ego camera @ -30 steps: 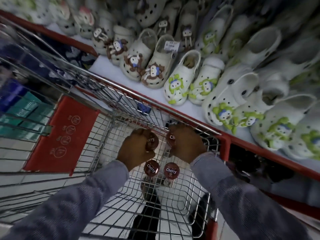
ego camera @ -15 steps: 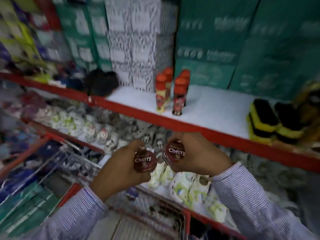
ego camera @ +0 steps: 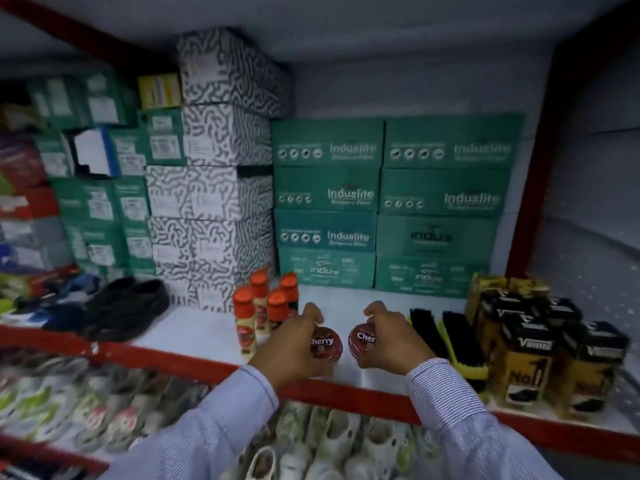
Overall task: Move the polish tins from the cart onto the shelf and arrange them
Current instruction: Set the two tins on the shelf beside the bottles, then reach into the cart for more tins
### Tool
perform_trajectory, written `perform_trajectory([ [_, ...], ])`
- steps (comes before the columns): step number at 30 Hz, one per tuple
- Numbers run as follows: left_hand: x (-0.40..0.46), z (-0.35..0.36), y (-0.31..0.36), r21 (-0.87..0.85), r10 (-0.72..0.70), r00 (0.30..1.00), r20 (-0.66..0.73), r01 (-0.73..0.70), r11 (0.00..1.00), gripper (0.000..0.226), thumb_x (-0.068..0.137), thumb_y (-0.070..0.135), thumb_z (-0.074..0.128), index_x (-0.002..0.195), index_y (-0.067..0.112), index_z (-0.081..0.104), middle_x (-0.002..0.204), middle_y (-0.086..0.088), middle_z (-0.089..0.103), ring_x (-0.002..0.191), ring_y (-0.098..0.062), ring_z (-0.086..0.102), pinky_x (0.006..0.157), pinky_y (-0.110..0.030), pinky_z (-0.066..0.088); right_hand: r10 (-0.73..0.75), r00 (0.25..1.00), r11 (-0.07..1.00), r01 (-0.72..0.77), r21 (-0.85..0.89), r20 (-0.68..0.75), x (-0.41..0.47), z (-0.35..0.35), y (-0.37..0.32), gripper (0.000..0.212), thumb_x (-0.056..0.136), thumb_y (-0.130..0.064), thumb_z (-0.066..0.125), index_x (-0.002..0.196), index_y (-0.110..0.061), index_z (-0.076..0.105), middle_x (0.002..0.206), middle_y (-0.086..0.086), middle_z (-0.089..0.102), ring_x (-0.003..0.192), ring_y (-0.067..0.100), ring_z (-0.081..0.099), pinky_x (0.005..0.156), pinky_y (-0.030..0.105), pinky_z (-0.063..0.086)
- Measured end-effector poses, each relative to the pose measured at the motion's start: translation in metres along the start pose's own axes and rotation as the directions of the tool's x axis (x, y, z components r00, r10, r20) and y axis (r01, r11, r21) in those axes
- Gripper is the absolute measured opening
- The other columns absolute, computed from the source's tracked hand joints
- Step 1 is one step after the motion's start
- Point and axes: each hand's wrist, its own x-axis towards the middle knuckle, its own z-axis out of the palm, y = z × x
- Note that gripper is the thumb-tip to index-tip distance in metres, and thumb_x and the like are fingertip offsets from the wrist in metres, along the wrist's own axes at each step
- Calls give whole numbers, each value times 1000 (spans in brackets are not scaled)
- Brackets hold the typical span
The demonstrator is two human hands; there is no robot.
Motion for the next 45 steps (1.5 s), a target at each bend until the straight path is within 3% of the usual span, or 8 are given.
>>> perform_trajectory([
  [11, 110, 45, -23, 128, -135, 969, 205, 110, 986, 85, 75, 23, 84, 137, -1, 30, 127, -22, 62, 115, -36, 62, 87, -38, 52, 161, 985, 986, -158, -53, 61, 84, 36, 36, 84, 65, -27, 84, 130, -4, 35, 127, 19, 57, 123, 38, 54, 97, 46, 52],
  [17, 112, 51, -26, 135, -171, 958, 232, 143, 981, 67, 79, 17, 78, 131, 3, 39, 127, -22, 61, 117, -37, 61, 90, -37, 51, 203, 974, 975, -193, -107, 95, 90, 47, 35, 86, 77, -30, 75, 145, -8, 27, 137, 20, 53, 128, 37, 49, 103, 45, 48],
  [21, 89, 44, -18, 213, -71, 991, 112, 46, 976, 57, 81, 8, 67, 134, 8, 46, 137, -17, 57, 128, -37, 55, 103, -45, 50, 116, 993, 988, -118, -99, -28, 63, 33, 23, 79, 86, -31, 62, 151, -12, 22, 141, 18, 52, 129, 39, 45, 101, 48, 47],
  [25, 22, 33, 1, 233, 103, 994, -24, -95, 968, 74, 77, -3, 61, 146, 16, 42, 160, -11, 38, 147, -36, 35, 118, -49, 38, -30, 981, 996, 12, -92, -192, 2, 32, 6, 83, 86, -30, 64, 155, -19, 18, 159, 10, 33, 144, 34, 30, 112, 49, 38],
  [30, -84, 59, -30, 334, 182, 974, -134, -128, 934, 67, 89, 31, 57, 152, 18, 37, 162, -4, 37, 151, -28, 33, 115, -47, 42, -166, 932, 986, 151, -72, -321, -85, 86, -8, 81, 88, -31, 61, 156, -26, 17, 166, 0, 19, 154, 23, 11, 123, 43, 21],
  [33, -144, 96, -69, 374, 161, 975, -155, -93, 923, 66, 94, 44, 51, 154, 22, 34, 165, -4, 31, 153, -28, 27, 118, -53, 35, -190, 944, 982, 184, -45, -270, -125, 136, -13, 80, 87, -31, 61, 155, -27, 19, 166, 0, 18, 154, 24, 11, 123, 43, 17],
  [38, -237, 169, -134, 354, -96, 994, -46, 106, 929, 79, 95, 56, 46, 160, 17, 20, 169, -16, 12, 156, -43, 5, 118, -69, 21, -204, 979, 979, 204, 20, -10, -175, 244, -10, 78, 86, -27, 57, 155, -25, 21, 166, 6, 13, 154, 31, 6, 122, 54, 20],
  [45, -331, 279, -211, 330, -433, 871, 231, 349, 877, 93, 86, 63, 44, 159, 12, 17, 168, -20, -4, 151, -51, 6, 110, -77, 5, -124, 919, 978, 177, -110, 374, -232, 396, 2, 93, 66, -27, 74, 150, -18, 36, 161, 17, 29, 148, 36, 12, 114, 64, 22],
])
